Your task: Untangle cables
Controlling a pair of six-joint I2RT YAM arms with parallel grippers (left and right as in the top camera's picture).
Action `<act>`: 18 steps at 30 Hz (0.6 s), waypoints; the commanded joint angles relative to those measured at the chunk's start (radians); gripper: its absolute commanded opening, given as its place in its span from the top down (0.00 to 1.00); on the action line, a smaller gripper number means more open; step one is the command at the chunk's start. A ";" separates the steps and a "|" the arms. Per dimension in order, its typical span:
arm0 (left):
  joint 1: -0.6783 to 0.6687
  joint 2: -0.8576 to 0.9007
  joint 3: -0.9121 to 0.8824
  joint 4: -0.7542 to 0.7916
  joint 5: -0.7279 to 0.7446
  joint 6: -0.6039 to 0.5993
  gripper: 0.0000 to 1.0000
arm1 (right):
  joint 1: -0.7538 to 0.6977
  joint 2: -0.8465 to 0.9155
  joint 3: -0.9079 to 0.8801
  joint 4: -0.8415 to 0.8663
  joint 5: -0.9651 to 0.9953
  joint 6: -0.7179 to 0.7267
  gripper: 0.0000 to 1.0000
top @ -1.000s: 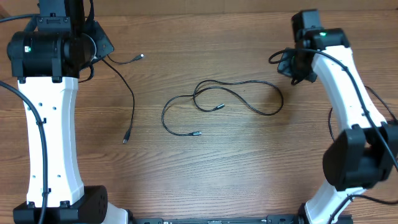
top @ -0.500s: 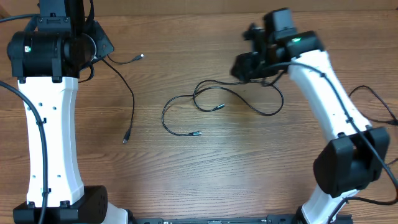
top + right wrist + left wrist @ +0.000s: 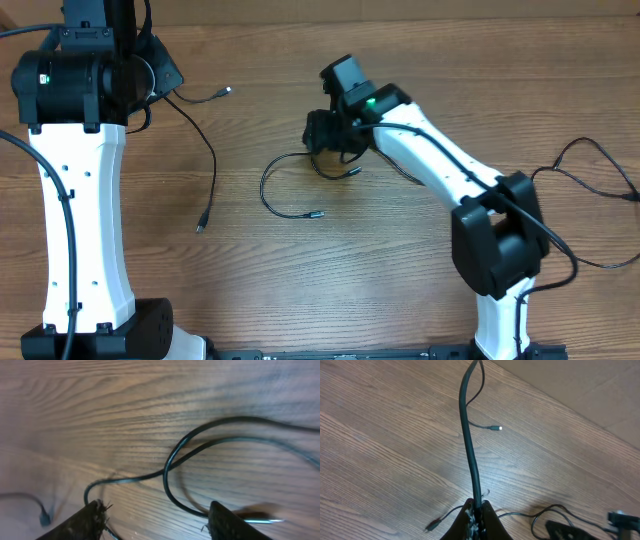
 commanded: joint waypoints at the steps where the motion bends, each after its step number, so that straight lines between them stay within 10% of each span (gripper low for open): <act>1: 0.002 -0.002 0.005 -0.007 -0.008 -0.020 0.96 | 0.033 0.037 -0.006 0.029 0.101 0.247 0.31; 18: 0.000 -0.002 0.005 -0.010 0.006 -0.020 0.96 | 0.056 0.156 -0.006 0.132 0.108 0.507 0.39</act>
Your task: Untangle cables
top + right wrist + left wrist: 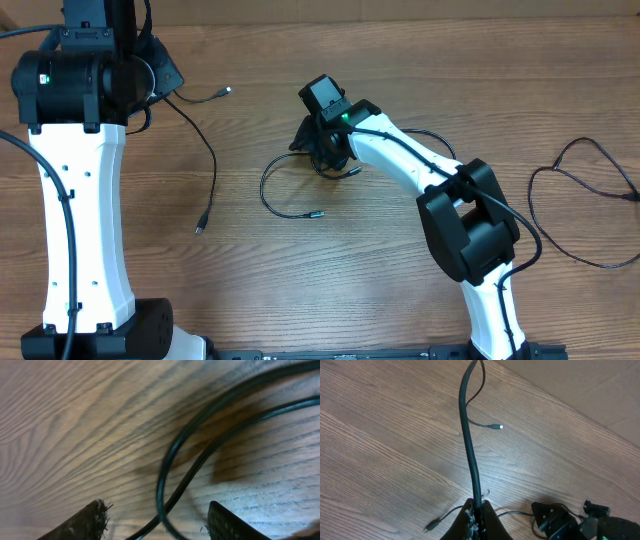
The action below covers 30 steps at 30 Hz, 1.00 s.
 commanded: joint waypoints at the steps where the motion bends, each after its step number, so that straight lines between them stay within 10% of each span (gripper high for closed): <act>1: 0.000 -0.002 0.005 -0.002 0.006 -0.020 0.96 | 0.004 0.025 -0.005 0.026 0.010 0.062 0.41; 9: 0.000 -0.002 0.005 -0.002 0.005 -0.020 0.96 | 0.037 0.030 -0.005 0.036 -0.004 0.062 0.56; 15: 0.000 -0.002 0.005 -0.003 0.006 -0.020 0.96 | 0.044 0.031 -0.005 0.033 -0.002 0.043 0.96; 30: 0.000 -0.002 0.005 -0.003 0.014 -0.020 0.96 | -0.280 -0.179 0.192 -0.387 0.167 -0.533 0.96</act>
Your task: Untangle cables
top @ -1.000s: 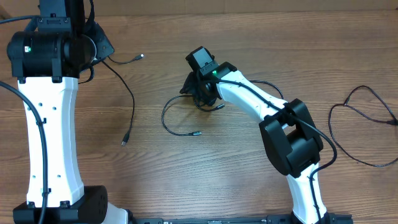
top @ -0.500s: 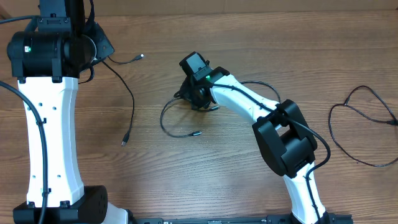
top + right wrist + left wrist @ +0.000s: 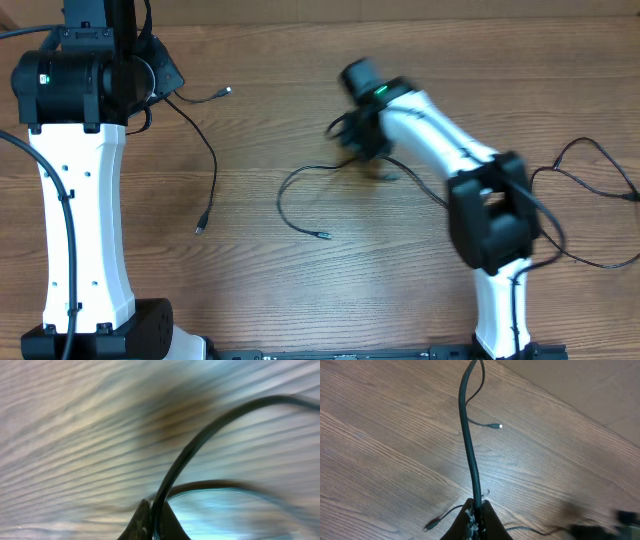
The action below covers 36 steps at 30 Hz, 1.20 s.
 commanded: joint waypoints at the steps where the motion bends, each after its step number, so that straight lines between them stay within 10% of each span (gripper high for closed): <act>1: 0.000 -0.002 0.005 -0.002 0.009 -0.020 0.96 | -0.144 -0.172 0.149 -0.129 0.147 -0.174 0.96; 21: 0.000 -0.002 0.005 -0.001 0.039 -0.021 0.96 | -0.985 -0.303 0.443 -0.349 0.185 -0.233 0.96; 27: 0.000 -0.002 0.005 -0.001 0.039 -0.021 0.96 | -0.975 -0.303 0.443 -0.389 -0.011 -0.238 0.22; 36: 0.000 -0.002 0.005 -0.002 0.039 -0.020 0.96 | -0.767 -0.301 0.441 -0.513 -0.311 -0.464 0.19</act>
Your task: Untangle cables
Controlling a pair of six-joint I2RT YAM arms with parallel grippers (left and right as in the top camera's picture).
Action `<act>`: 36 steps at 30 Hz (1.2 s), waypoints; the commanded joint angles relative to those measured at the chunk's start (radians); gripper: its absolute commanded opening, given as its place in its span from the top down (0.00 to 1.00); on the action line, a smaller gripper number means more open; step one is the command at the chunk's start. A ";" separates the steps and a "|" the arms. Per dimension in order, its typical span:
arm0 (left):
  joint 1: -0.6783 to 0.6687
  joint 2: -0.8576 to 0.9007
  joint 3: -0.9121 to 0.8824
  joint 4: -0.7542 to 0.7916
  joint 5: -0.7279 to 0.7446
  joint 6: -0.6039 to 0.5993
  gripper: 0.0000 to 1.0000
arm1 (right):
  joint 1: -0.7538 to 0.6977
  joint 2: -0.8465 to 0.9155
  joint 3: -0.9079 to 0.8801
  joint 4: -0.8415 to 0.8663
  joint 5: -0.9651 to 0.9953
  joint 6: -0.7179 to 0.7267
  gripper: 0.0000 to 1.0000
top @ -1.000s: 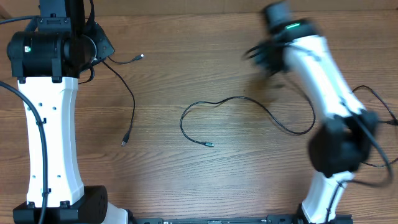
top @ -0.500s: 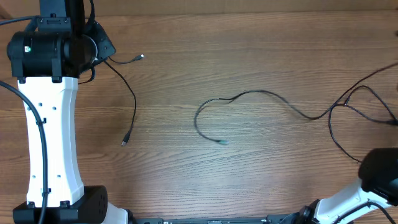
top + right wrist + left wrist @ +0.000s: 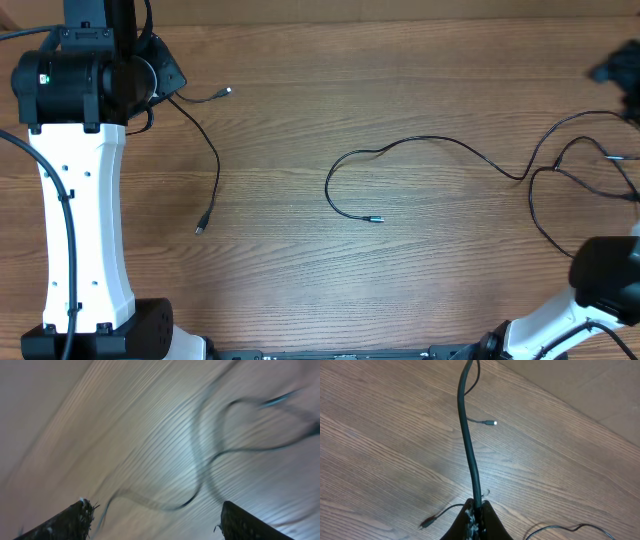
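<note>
My left gripper (image 3: pixel 476 510) is shut on a thick black cable (image 3: pixel 466 435) that rises away from it. That cable's thin ends lie on the wood, one with a bright plug (image 3: pixel 228 91) and one with a dark plug (image 3: pixel 198 230). A second thin cable (image 3: pixel 430 139) runs from a plug (image 3: pixel 378 219) at mid-table, round a loop, to the tangle of cables (image 3: pixel 575 170) at the right edge. My right gripper (image 3: pixel 155 505) is open and empty, high above those blurred cables; in the overhead view it shows only at the far right edge (image 3: pixel 622 70).
The wooden table (image 3: pixel 300 290) carries nothing else. The left arm's white column (image 3: pixel 75 220) stands along the left side, and the right arm's base (image 3: pixel 605 270) sits at the lower right corner.
My right gripper was shut on the middle cable near the table's centre; now it is open at the far right edge, and that cable lies stretched rightward. The left gripper has not moved.
My right gripper stood open over the small looped cable at mid-table, then lower around it, then shut on it further right. Now it is open at the far right and the cable lies drawn out. The left gripper held its thick cable throughout.
</note>
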 commanded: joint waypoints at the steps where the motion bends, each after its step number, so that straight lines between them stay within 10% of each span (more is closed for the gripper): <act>1: 0.000 -0.002 0.005 0.000 0.006 -0.021 0.96 | 0.130 -0.009 0.026 -0.035 -0.113 -0.122 0.19; 12: -0.004 0.003 0.005 0.002 0.127 -0.012 0.96 | 0.515 -0.002 -0.264 0.085 -0.106 -0.011 0.20; 20: -0.156 0.127 -0.013 -0.041 0.479 0.473 0.96 | 0.740 0.004 -0.559 0.391 -0.106 0.200 0.21; 28: -0.216 0.297 -0.013 -0.135 0.172 0.494 0.96 | 0.838 0.058 -0.639 0.521 -0.057 0.444 0.23; 36: -0.219 0.438 -0.013 -0.175 0.176 0.432 0.96 | 0.888 0.147 -0.639 0.595 0.007 0.622 0.23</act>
